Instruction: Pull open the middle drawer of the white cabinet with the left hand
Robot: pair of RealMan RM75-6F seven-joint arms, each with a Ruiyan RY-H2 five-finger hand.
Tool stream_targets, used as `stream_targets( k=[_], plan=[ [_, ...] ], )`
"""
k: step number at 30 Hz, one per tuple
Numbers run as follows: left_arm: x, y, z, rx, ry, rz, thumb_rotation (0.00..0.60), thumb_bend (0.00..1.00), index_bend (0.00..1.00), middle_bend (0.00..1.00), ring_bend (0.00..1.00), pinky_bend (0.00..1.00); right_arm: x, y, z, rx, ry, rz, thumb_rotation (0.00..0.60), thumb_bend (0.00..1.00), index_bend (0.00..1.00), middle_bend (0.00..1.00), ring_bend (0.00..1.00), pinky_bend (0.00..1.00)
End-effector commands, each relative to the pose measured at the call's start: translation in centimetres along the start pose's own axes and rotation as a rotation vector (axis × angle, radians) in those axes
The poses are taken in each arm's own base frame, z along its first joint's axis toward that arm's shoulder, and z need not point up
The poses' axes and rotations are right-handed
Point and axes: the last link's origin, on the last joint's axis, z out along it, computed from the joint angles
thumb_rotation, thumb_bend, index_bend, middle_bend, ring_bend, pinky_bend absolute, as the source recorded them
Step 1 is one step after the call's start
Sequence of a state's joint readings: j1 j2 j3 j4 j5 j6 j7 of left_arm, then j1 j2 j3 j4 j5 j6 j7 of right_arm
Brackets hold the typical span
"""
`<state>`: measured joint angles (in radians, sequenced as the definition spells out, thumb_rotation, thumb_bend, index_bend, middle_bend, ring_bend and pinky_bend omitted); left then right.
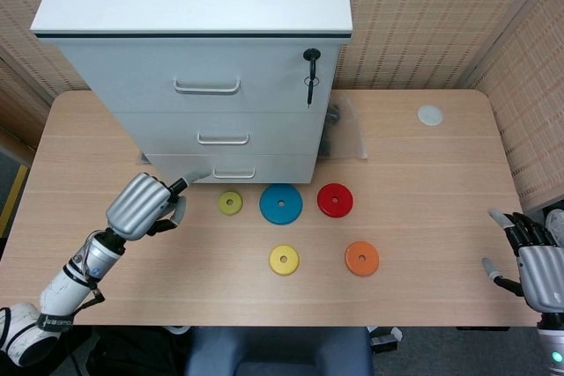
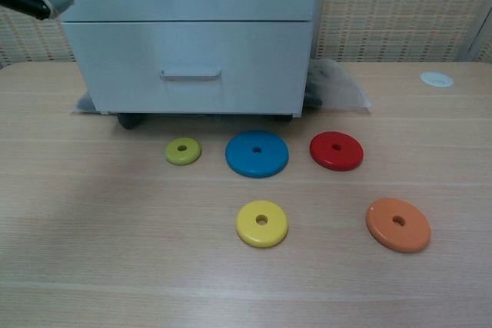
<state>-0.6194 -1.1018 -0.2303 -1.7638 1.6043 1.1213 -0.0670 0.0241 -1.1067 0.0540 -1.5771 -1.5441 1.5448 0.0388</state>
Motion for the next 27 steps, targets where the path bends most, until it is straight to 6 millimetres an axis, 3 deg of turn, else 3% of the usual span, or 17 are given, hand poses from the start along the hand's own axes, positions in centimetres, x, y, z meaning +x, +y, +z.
stream_targets(
  k=[1, 17, 27],
  plan=[
    [0.4, 0.3, 1.4, 0.004, 0.004, 0.001, 0.600, 0.72, 0.15, 0.97, 0.98, 1.00, -0.1, 0.1, 0.0, -0.002, -0.003, 0.002, 0.600, 0.25, 0.14, 0.21, 0.13, 0.18],
    [1.2, 0.2, 5.9, 0.045, -0.018, -0.051, 0.600, 0.72, 0.16, 0.97, 0.98, 1.00, -0.3, 0.6, -0.3, -0.017, -0.006, 0.010, 0.600, 0.25, 0.14, 0.21, 0.13, 0.18],
    [0.8, -0.5, 7.4, 0.080, -0.041, -0.060, 0.600, 0.72, 0.17, 0.97, 0.98, 1.00, -0.3, 1.0, -0.4, -0.031, -0.010, 0.012, 0.600, 0.25, 0.14, 0.21, 0.13, 0.18]
  ],
)
